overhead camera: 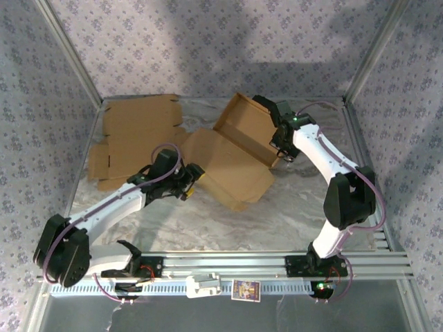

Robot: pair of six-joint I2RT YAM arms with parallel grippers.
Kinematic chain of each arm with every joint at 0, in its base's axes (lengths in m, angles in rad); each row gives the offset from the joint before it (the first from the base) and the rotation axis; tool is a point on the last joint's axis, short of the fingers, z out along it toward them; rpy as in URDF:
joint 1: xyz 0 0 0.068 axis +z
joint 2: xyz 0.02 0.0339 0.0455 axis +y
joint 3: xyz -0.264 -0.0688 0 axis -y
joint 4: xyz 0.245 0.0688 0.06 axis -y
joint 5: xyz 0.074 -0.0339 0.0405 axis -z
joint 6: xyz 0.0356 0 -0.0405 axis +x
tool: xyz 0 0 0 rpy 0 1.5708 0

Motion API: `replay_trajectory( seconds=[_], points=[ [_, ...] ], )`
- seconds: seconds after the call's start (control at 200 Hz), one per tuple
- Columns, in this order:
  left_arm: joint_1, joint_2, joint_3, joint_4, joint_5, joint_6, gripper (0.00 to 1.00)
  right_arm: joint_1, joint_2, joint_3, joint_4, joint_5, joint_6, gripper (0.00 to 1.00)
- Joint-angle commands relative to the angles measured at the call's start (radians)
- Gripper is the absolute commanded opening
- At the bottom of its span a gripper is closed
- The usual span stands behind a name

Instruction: Fold the paper box

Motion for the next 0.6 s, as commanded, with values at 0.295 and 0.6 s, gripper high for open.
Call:
replay_trajectory(
  seconds=[0.295,0.6],
  points=[
    [-0.042,0.076,0.038,0.147,-0.099,0.008,0.4,-0.014,-0.026,-0.012,-0.03,-0.06,0.036,0.0],
    [-0.042,0.018,0.203,-0.156,-0.239,0.16,0.0,0.001,-0.035,-0.039,-0.049,-0.117,0.12,0.0]
  ],
)
